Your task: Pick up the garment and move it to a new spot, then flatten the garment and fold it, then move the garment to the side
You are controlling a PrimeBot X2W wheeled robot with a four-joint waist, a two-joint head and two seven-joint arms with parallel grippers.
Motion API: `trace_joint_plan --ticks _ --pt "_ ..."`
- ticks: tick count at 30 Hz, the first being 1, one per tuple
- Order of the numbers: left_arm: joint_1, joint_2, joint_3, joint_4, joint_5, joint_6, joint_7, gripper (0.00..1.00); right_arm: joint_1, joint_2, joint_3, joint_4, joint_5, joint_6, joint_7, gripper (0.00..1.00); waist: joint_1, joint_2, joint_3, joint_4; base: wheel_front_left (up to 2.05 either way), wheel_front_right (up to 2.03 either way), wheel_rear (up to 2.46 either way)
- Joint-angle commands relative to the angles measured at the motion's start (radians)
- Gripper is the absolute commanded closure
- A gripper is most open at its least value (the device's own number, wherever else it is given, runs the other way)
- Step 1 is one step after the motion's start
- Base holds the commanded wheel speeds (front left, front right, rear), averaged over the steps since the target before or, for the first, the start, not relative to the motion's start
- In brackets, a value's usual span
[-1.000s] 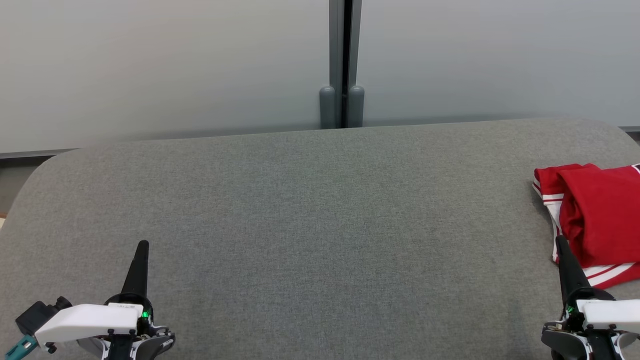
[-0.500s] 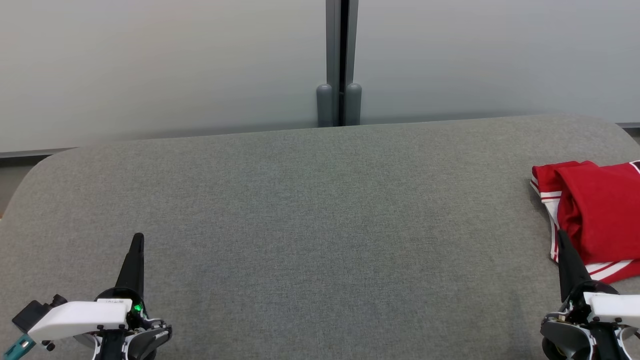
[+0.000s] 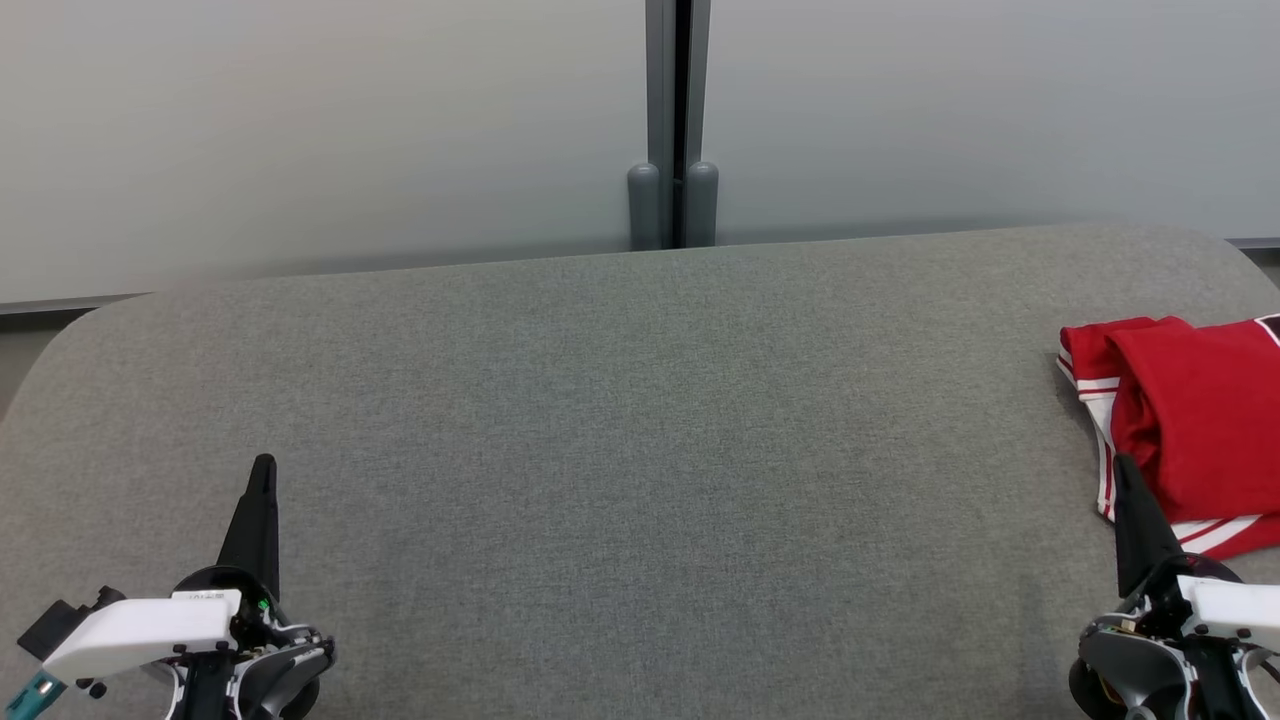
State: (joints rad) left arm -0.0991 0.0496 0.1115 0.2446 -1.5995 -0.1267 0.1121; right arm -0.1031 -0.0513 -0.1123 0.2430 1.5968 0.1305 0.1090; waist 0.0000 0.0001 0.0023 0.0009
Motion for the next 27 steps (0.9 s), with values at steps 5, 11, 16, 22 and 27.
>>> trace_joint_plan --ticks 5,11,16,22,27 --pt "-0.015 0.001 0.008 0.002 -0.013 -0.008 0.006 1.00 -0.012 0.000 -0.002 0.005 0.019 0.000 0.006 1.00 0.0000 -0.0001 0.001 -0.001 0.00 0.00 0.00" --pt "-0.015 0.001 0.008 0.002 -0.013 -0.008 0.006 1.00 -0.012 0.000 -0.002 0.005 0.019 0.000 0.006 1.00 0.0000 -0.0001 0.001 -0.001 0.00 0.00 0.00" --pt "-0.015 0.001 0.008 0.002 -0.013 -0.008 0.006 1.00 -0.012 0.000 -0.002 0.005 0.019 0.000 0.006 1.00 0.0000 -0.0001 0.001 -0.001 0.00 0.00 0.00" --pt "-0.015 0.001 0.008 0.002 -0.013 -0.008 0.006 1.00 -0.012 0.000 -0.002 0.005 0.018 0.000 0.006 1.00 0.0000 -0.0001 0.001 -0.001 0.00 0.00 0.00" --pt "-0.015 0.001 0.008 0.002 -0.013 -0.008 0.006 1.00 -0.012 0.000 -0.003 0.005 0.018 0.000 0.006 1.00 0.0000 -0.0001 0.001 -0.001 0.00 0.00 0.00"
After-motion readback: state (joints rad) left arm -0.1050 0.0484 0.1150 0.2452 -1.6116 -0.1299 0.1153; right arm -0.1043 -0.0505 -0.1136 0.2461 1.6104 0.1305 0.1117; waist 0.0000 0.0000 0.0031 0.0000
